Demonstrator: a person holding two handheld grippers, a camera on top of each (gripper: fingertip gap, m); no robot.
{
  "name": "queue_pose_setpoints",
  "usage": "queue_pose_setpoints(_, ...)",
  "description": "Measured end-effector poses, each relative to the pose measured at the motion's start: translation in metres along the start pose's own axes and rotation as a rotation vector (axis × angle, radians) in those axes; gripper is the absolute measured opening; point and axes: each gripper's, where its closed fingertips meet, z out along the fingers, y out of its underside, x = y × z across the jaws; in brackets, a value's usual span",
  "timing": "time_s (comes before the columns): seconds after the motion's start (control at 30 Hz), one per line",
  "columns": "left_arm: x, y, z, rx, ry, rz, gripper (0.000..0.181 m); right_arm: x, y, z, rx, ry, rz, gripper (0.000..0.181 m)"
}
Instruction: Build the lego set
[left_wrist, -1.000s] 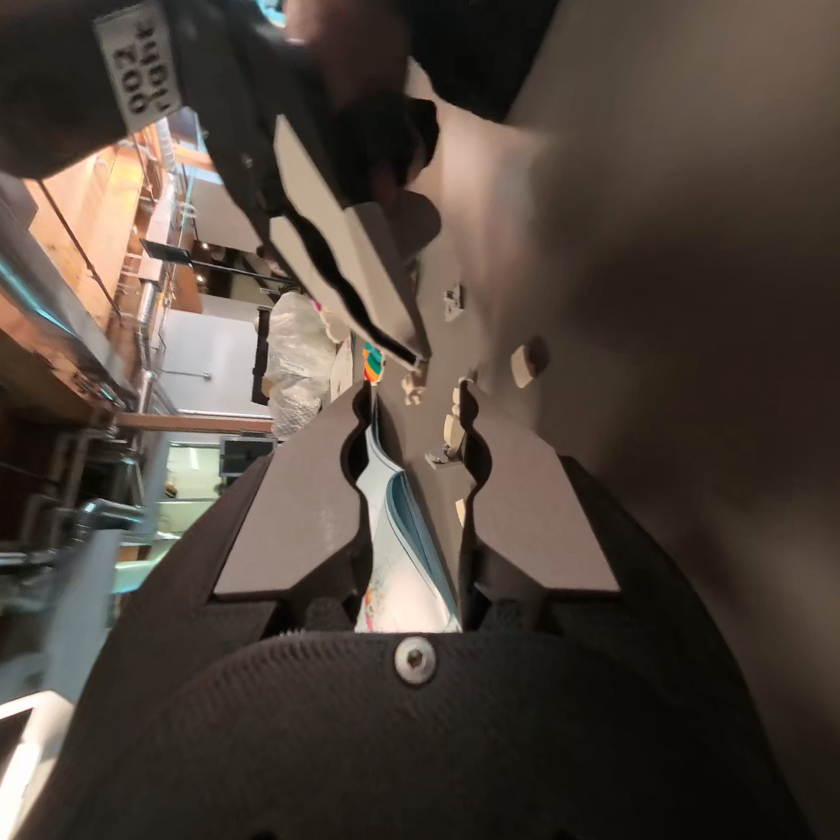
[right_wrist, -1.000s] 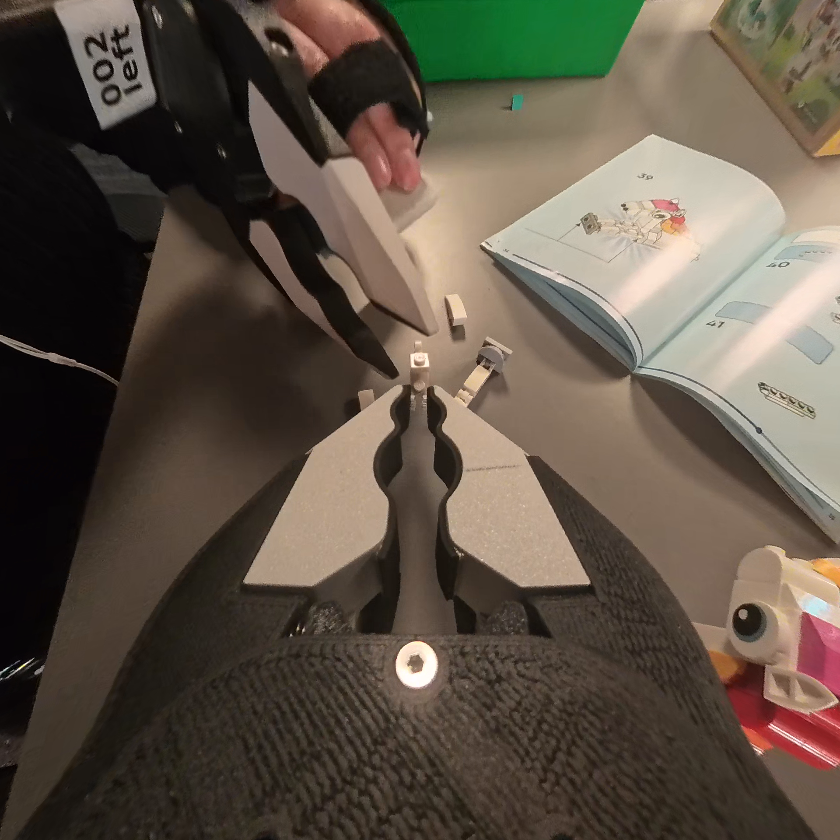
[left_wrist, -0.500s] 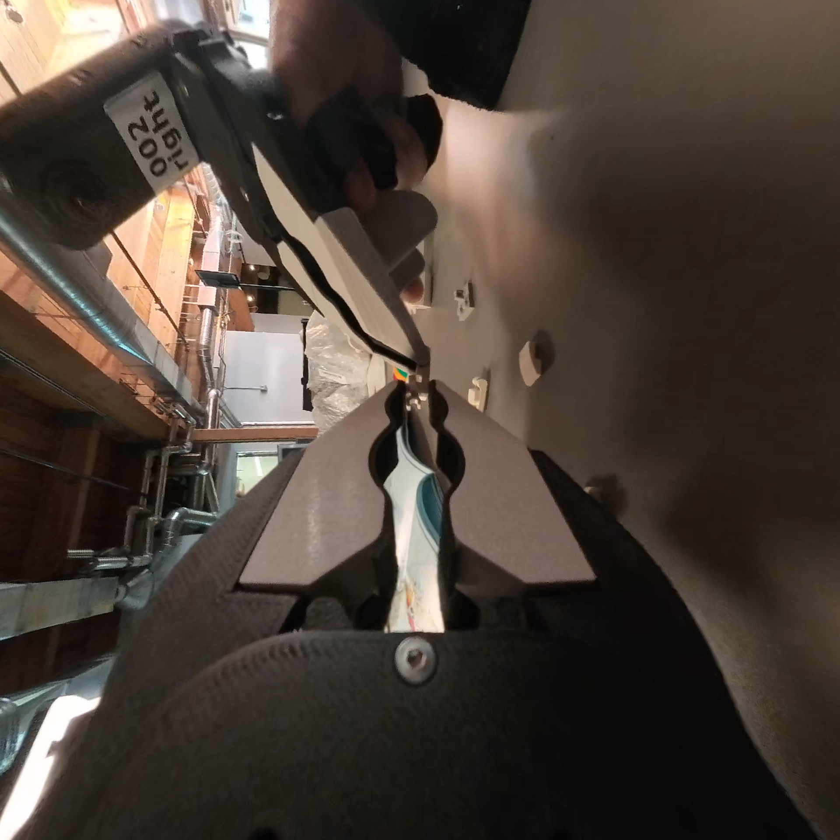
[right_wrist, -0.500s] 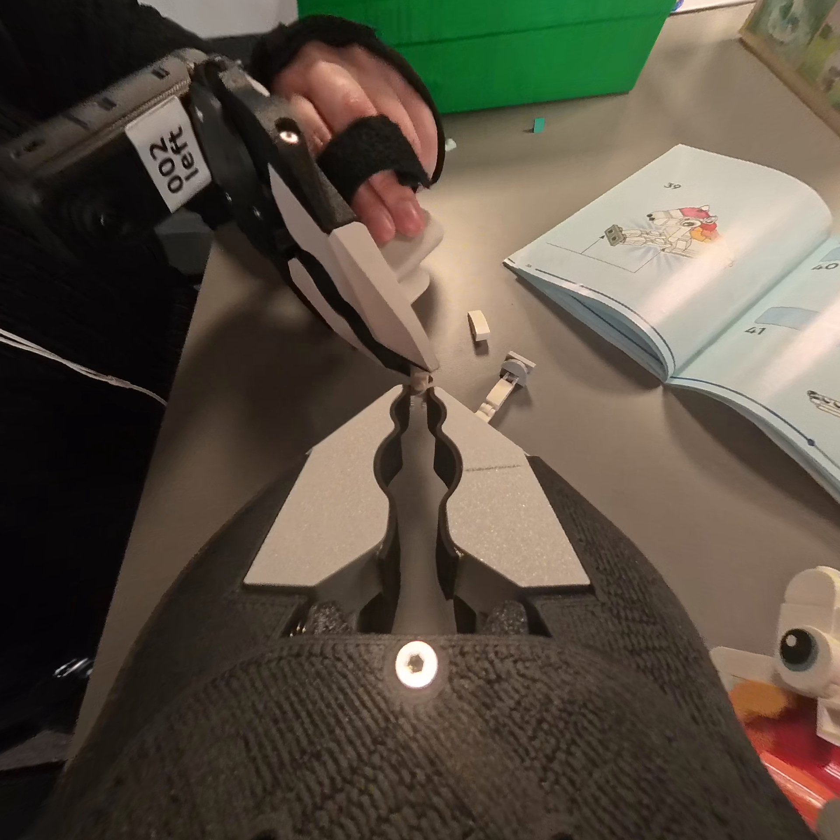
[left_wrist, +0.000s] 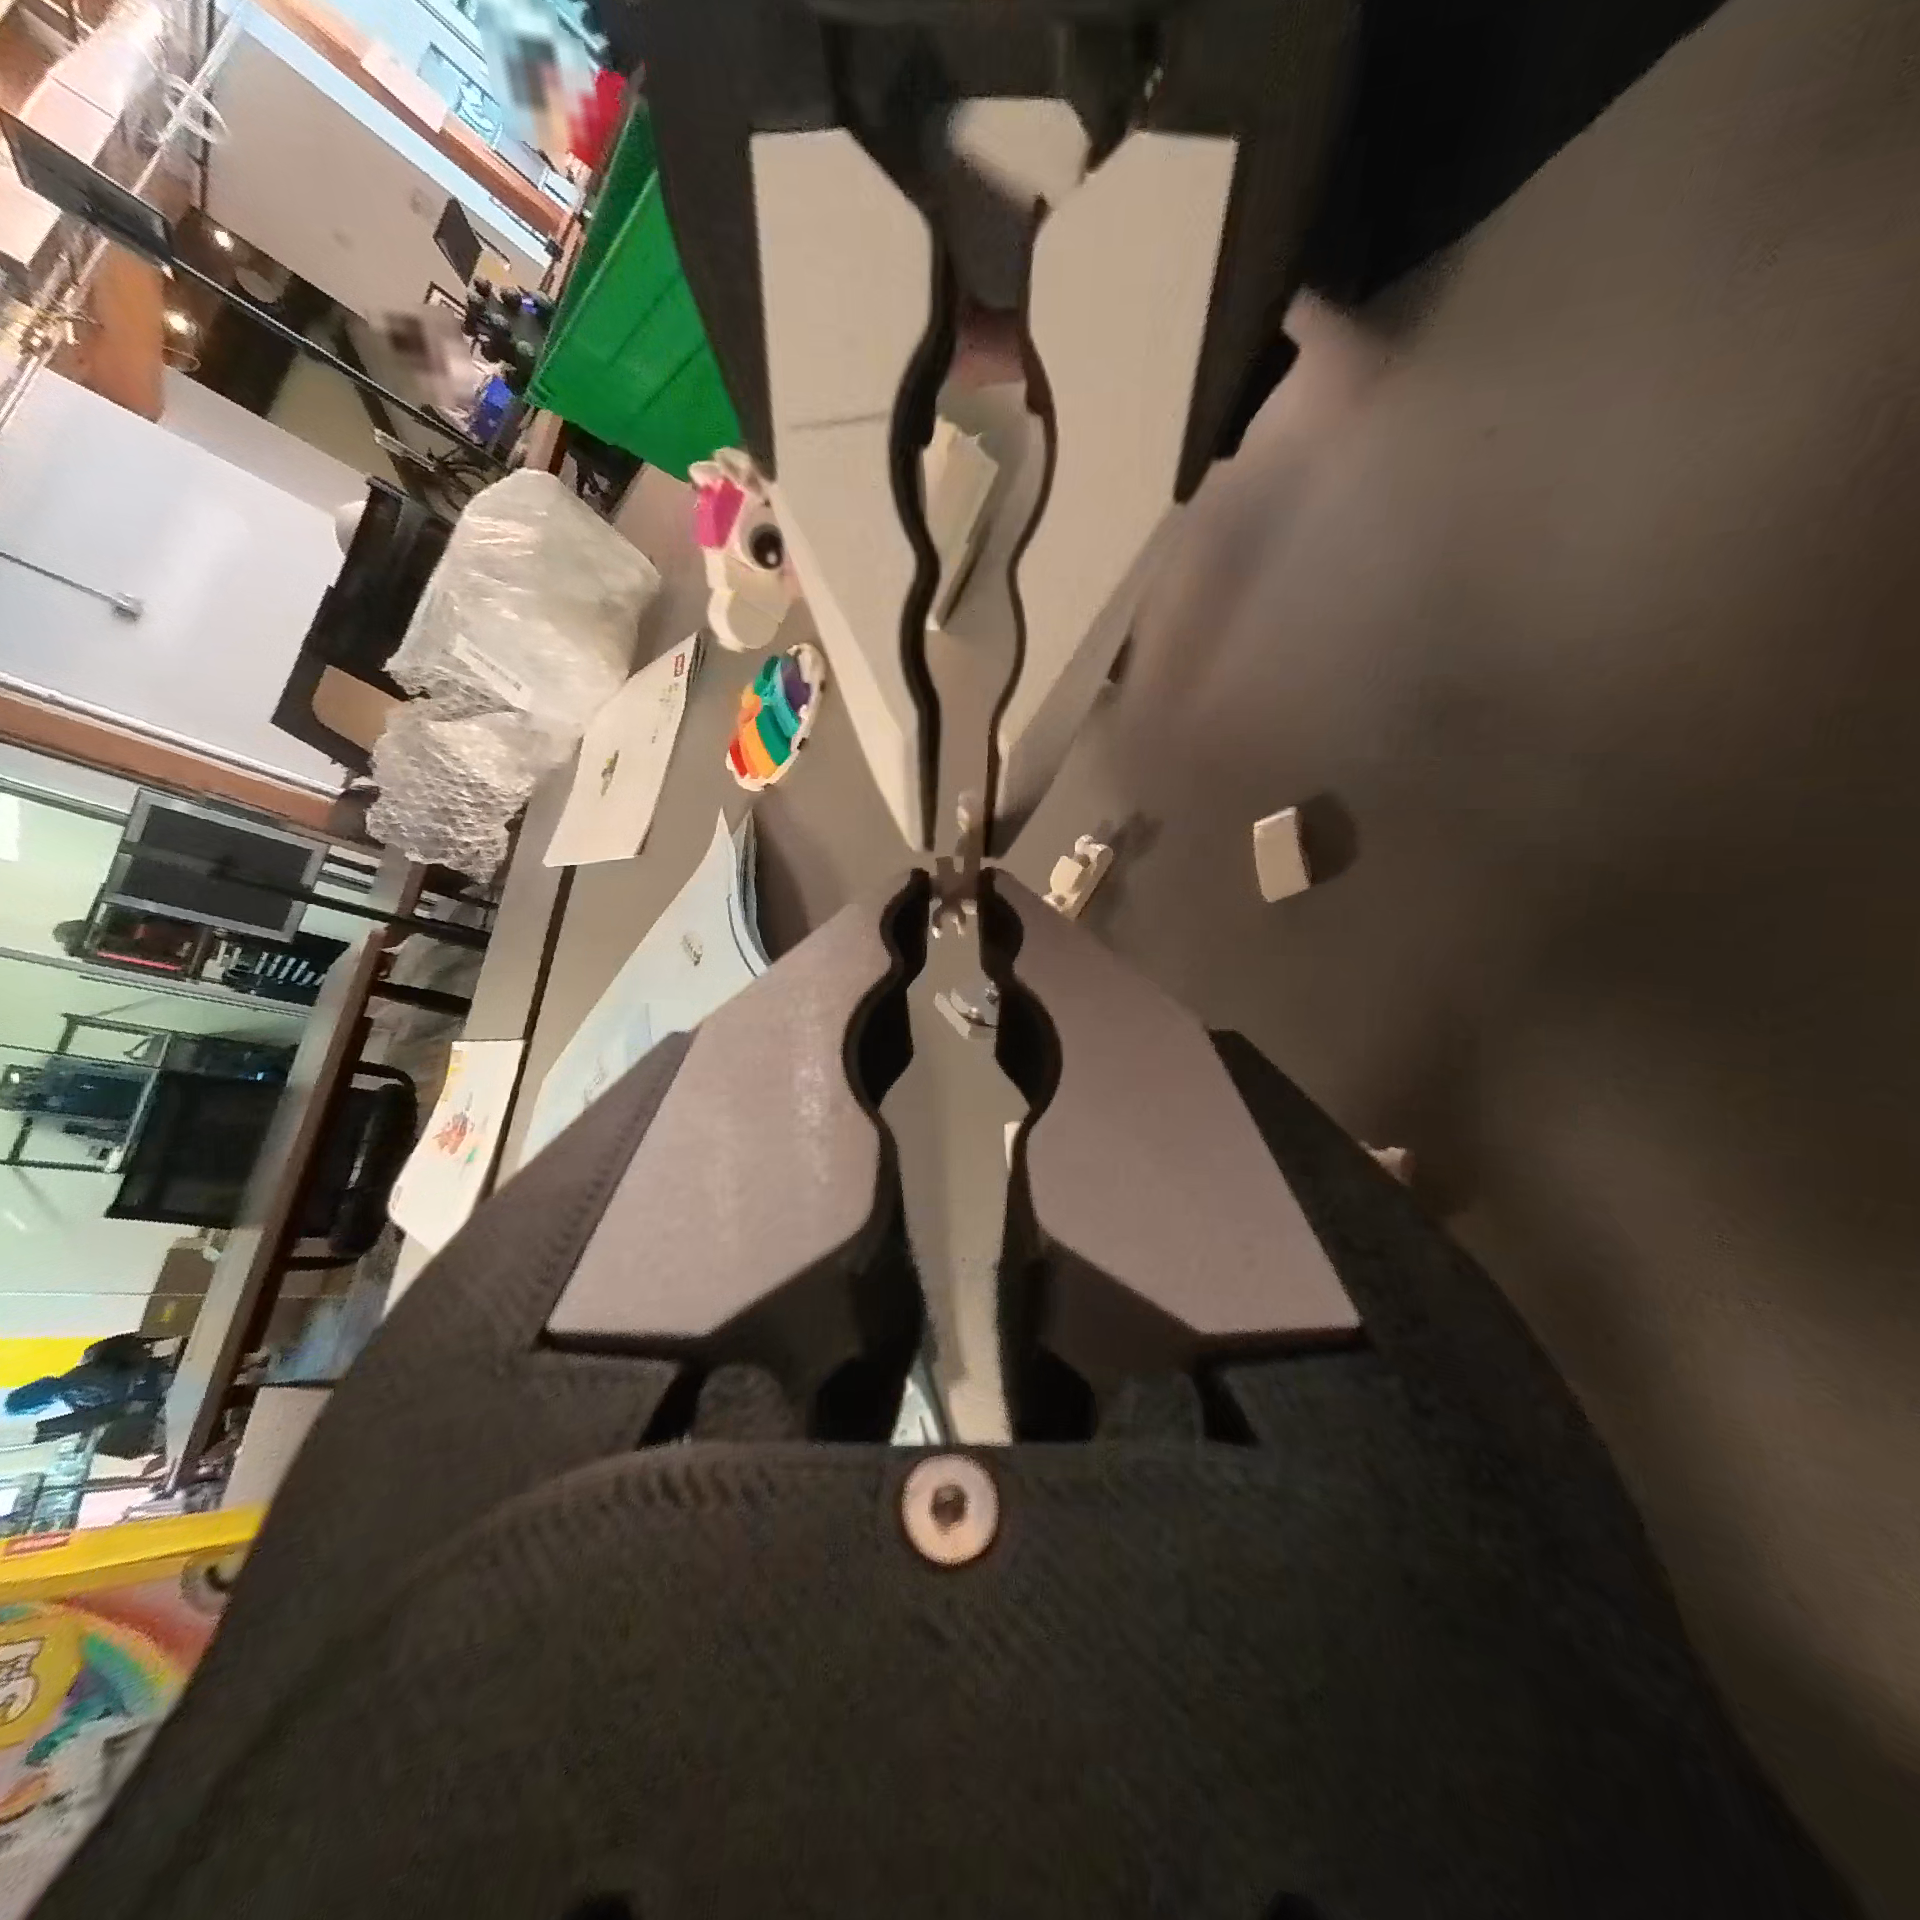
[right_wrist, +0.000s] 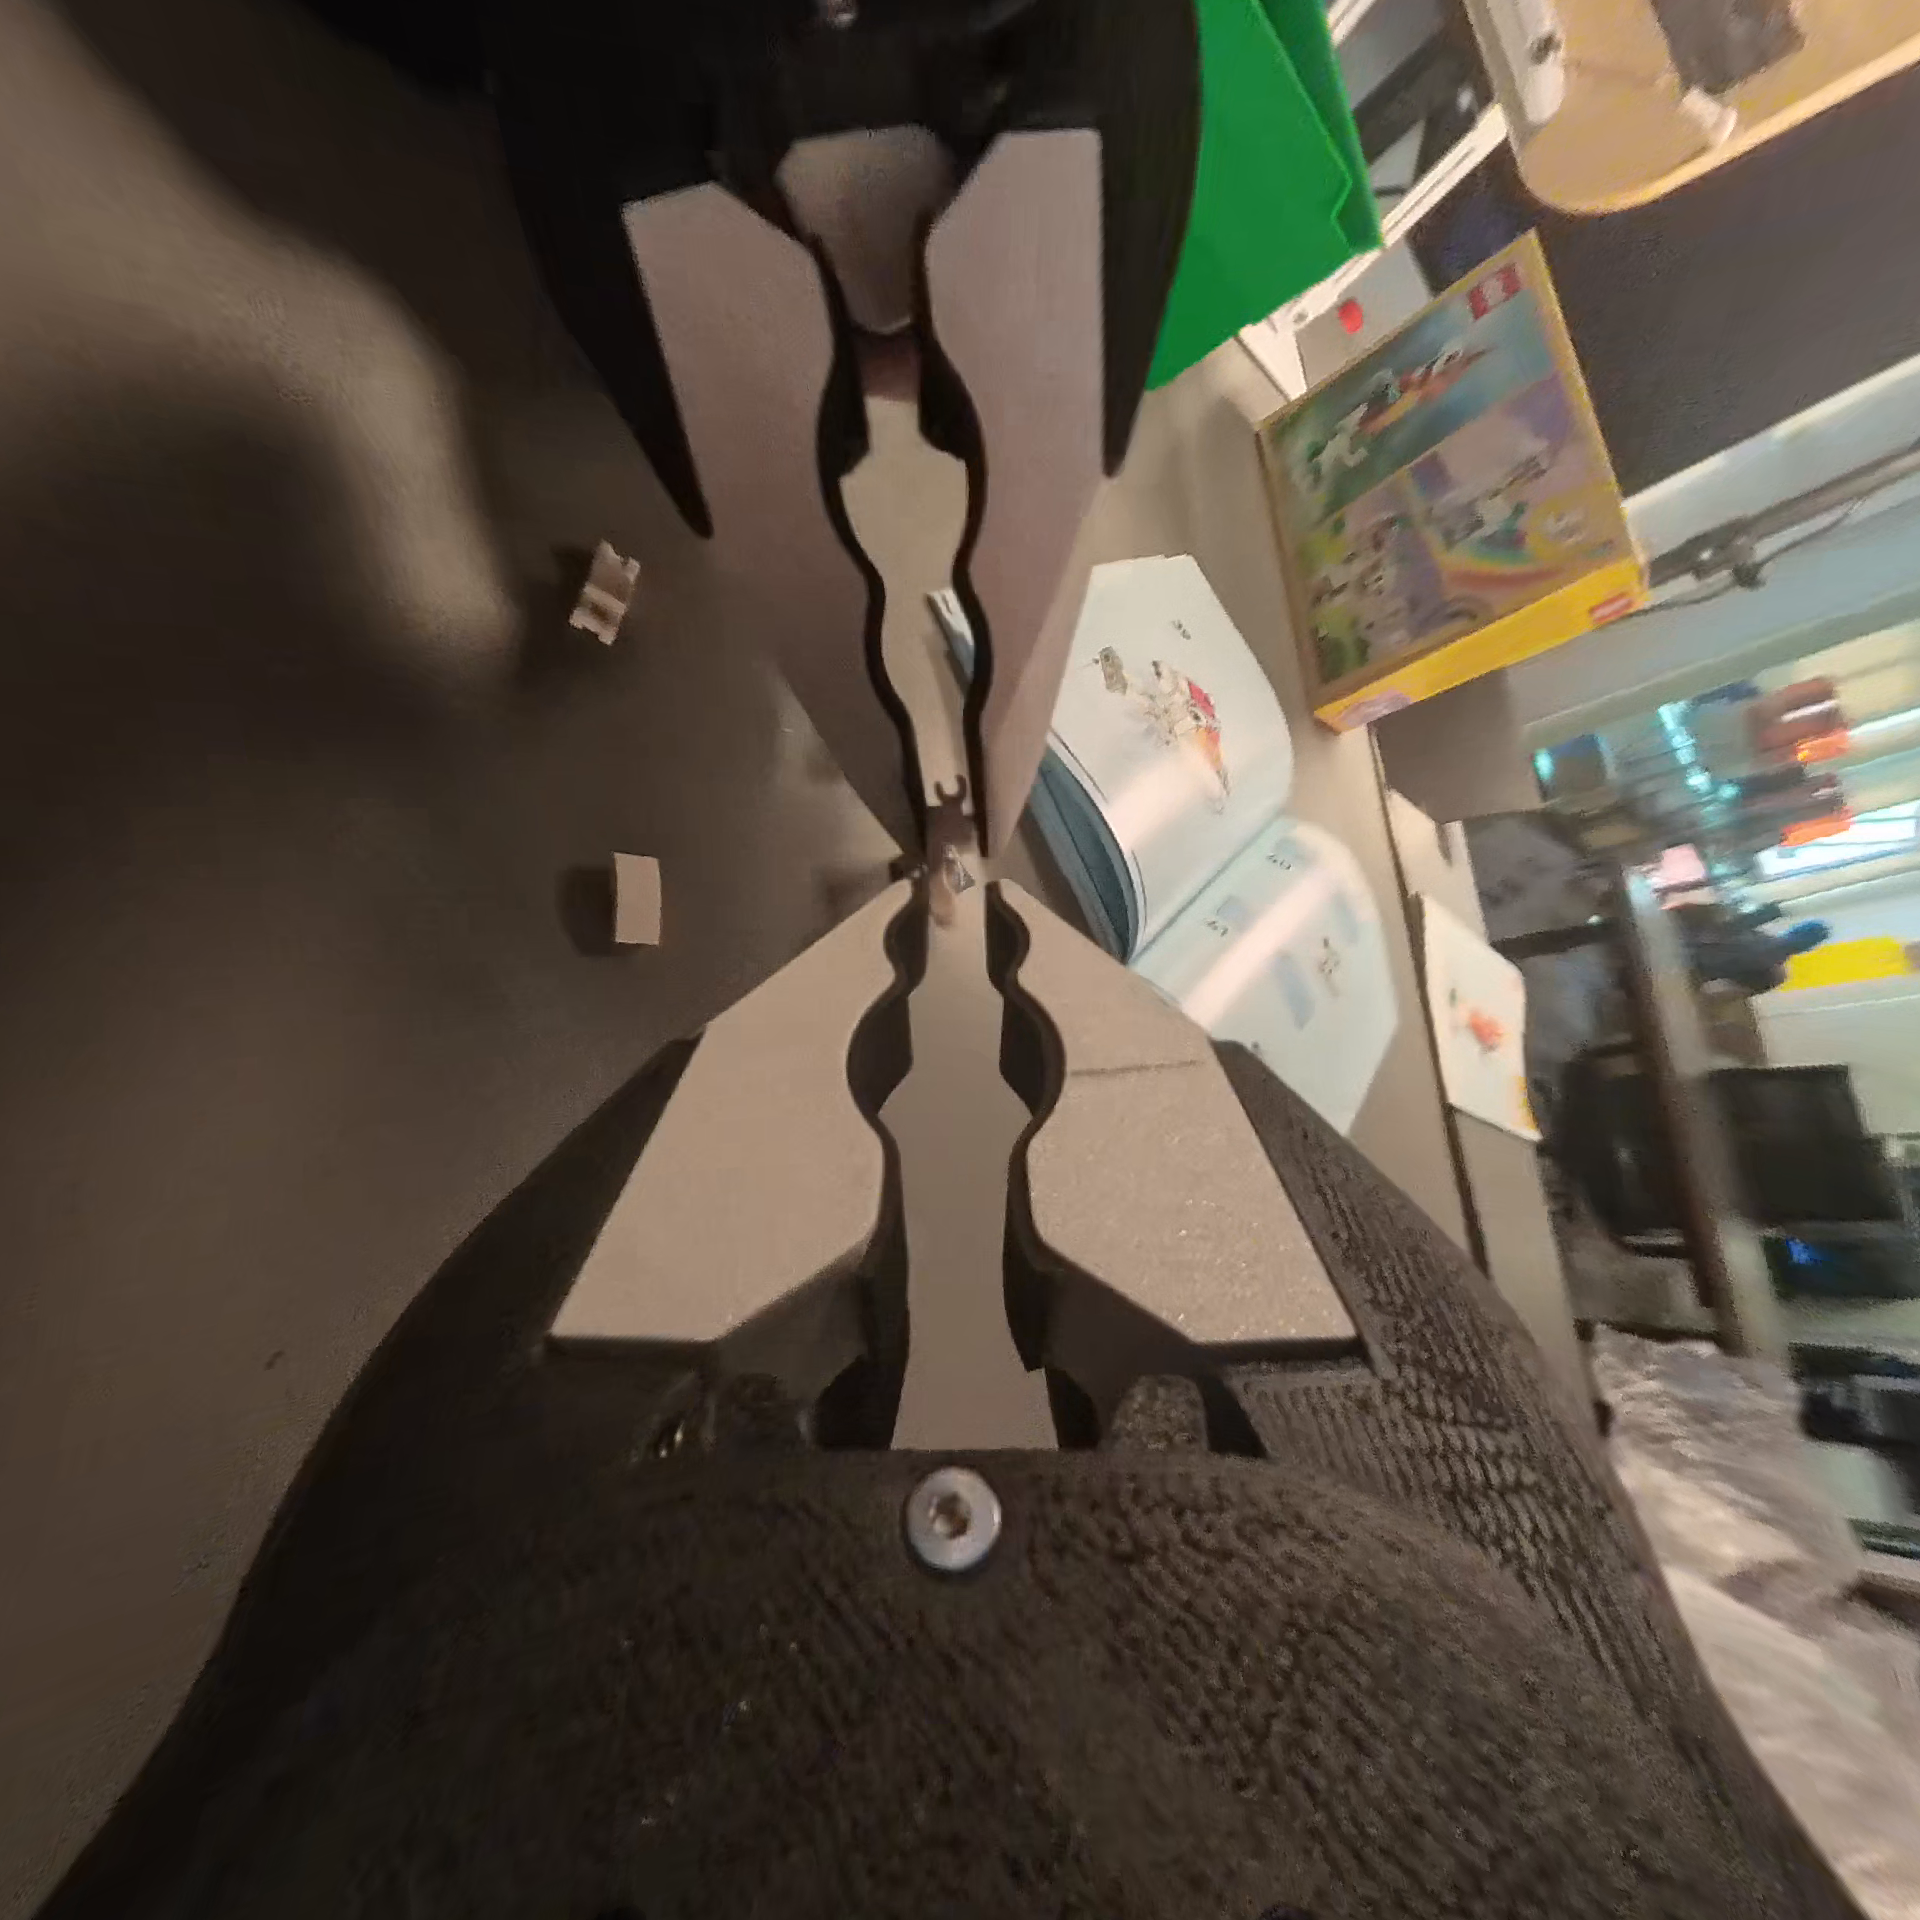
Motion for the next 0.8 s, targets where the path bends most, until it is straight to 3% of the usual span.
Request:
queue_pose_setpoints(0.03,0.001,0.0,0.0,0.002,0.006,-0.008,0.009,-0.001,-0.001,0.001,-0.001,0.0,-0.013,0.007)
queue_pose_setpoints(0.23,0.004,-0.004,-0.005,0.074,0.059,-0.048,0.009,-0.007,-0.006,0.0,0.029,-0.048,0.016,0.003)
queue_pose_setpoints(0.53,0.009,-0.029,-0.032,0.319,0.181,-0.088,0.009,-0.013,-0.037,-0.016,0.27,-0.216,0.239,0.003)
queue_pose_setpoints(0.8,0.006,-0.054,-0.053,0.519,0.333,-0.325,0.009,-0.013,-0.063,-0.034,0.456,-0.279,0.3,0.003)
